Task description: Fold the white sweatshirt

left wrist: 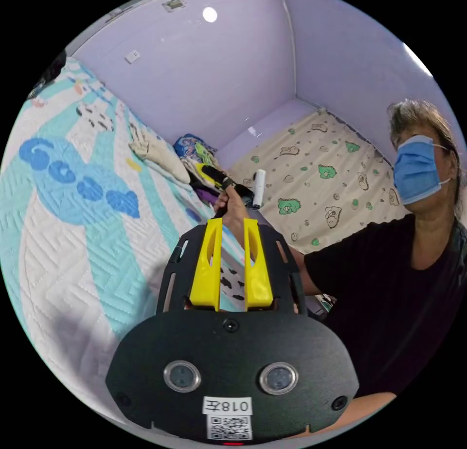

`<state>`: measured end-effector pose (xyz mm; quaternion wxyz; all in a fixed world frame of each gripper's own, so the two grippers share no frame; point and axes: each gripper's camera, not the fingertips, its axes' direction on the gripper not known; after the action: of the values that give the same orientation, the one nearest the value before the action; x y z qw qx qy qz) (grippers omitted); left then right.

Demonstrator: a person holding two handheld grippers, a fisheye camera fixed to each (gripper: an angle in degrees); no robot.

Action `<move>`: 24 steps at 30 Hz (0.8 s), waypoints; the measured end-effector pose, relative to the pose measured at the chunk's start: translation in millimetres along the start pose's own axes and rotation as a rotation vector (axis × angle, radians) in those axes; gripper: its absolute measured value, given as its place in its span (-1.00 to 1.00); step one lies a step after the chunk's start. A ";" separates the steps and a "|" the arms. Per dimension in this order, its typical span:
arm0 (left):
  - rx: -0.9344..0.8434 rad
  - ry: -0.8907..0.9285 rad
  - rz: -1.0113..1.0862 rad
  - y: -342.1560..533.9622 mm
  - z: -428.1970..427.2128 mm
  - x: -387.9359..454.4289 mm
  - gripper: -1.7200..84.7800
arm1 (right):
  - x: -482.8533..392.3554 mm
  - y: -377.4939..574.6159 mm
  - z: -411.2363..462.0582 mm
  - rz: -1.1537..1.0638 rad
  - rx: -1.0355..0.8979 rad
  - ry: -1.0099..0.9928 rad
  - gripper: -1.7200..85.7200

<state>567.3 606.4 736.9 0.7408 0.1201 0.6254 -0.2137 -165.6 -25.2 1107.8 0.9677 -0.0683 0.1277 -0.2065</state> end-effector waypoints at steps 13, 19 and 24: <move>-0.035 -0.023 -0.139 -55.8 36.6 18.9 -0.78 | 172.7 -56.9 39.3 -0.023 -0.224 0.548 -0.66; -0.021 -0.002 -0.167 -86.8 33.9 36.7 -0.78 | 200.3 -52.4 36.3 0.019 -0.380 0.613 -0.90; 0.007 0.017 -0.176 -113.0 24.6 56.4 -0.78 | 237.4 -13.7 -65.7 0.133 -0.254 0.282 -0.95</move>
<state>543.2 486.6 696.5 0.7134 0.0691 0.6391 -0.2790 20.4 -141.9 995.4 0.9353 -0.1519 0.2911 -0.1320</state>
